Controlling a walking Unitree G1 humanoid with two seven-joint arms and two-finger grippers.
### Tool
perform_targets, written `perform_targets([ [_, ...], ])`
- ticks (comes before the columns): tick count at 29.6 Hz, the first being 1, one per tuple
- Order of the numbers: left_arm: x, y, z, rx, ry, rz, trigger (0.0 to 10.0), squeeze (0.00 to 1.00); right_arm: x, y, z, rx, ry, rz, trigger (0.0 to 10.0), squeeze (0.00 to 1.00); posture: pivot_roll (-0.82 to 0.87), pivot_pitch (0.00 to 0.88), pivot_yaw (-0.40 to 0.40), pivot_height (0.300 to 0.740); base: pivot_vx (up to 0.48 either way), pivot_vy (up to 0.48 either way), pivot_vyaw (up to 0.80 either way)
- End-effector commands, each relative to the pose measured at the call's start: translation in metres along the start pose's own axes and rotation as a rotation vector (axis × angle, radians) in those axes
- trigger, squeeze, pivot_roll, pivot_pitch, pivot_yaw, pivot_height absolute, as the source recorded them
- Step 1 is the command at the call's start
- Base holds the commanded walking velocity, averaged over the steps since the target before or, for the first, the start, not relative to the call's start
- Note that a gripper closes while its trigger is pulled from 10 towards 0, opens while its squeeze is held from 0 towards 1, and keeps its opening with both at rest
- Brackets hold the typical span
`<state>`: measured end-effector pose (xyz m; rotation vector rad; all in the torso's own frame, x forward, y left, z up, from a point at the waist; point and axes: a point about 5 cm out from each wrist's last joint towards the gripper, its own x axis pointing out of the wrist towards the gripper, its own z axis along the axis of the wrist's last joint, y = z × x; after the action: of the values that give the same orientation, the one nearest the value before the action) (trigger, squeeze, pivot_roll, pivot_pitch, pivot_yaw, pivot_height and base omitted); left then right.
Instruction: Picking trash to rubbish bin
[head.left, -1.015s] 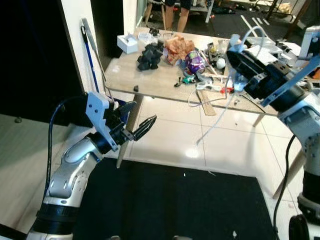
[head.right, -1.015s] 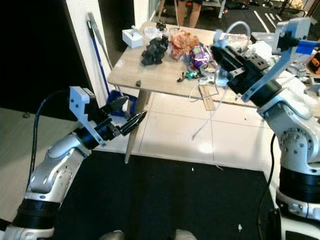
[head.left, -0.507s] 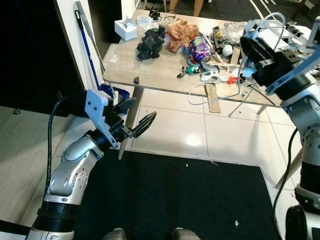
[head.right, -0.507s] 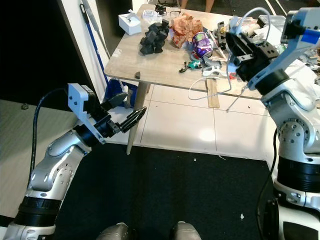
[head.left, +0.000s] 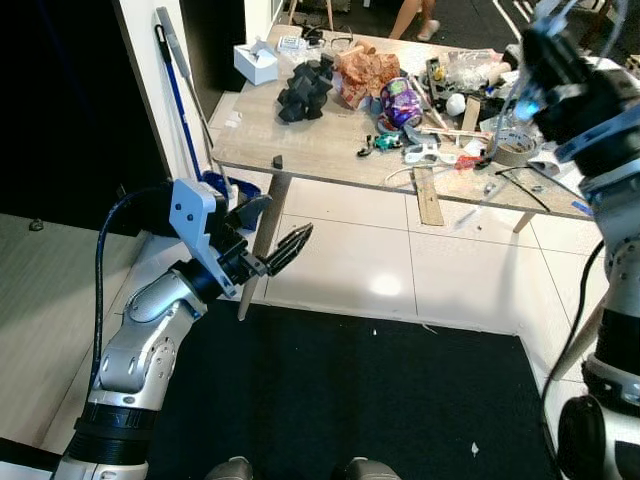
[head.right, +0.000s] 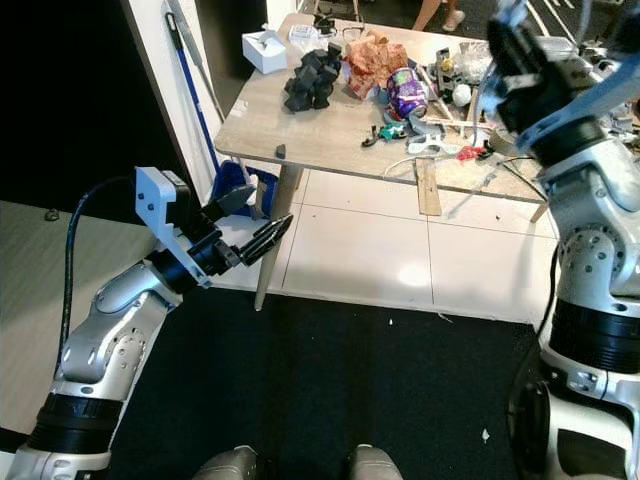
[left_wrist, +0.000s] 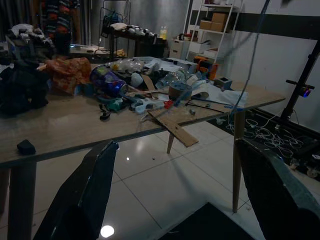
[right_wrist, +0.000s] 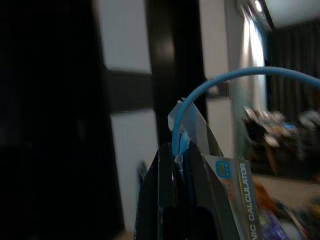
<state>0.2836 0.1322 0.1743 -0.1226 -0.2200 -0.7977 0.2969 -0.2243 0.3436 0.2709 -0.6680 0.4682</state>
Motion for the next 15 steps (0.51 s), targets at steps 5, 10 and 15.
perform_targets([
  [5, -0.001, 0.001, -0.004, 0.007, 0.021, -0.001, 10.0, 0.0, 0.006, 0.049, 0.057, 0.251, -0.251, 0.356, 10.0, 0.0, -0.06, 0.0, -0.025, 0.74, 0.0, 0.0, 0.0],
  [10, 0.0, 0.0, -0.005, 0.006, 0.019, -0.005, 10.0, 0.0, -0.001, 0.049, 0.048, 0.278, -0.188, 0.379, 10.0, 0.0, -0.07, 0.0, -0.027, 0.74, 0.0, 0.0, 0.0],
  [15, 0.0, -0.001, -0.005, 0.005, 0.019, -0.007, 10.0, 0.0, -0.006, 0.049, 0.015, 0.2, -0.004, 0.368, 10.0, 0.0, -0.06, 0.0, -0.032, 0.74, 0.0, 0.0, 0.0],
])
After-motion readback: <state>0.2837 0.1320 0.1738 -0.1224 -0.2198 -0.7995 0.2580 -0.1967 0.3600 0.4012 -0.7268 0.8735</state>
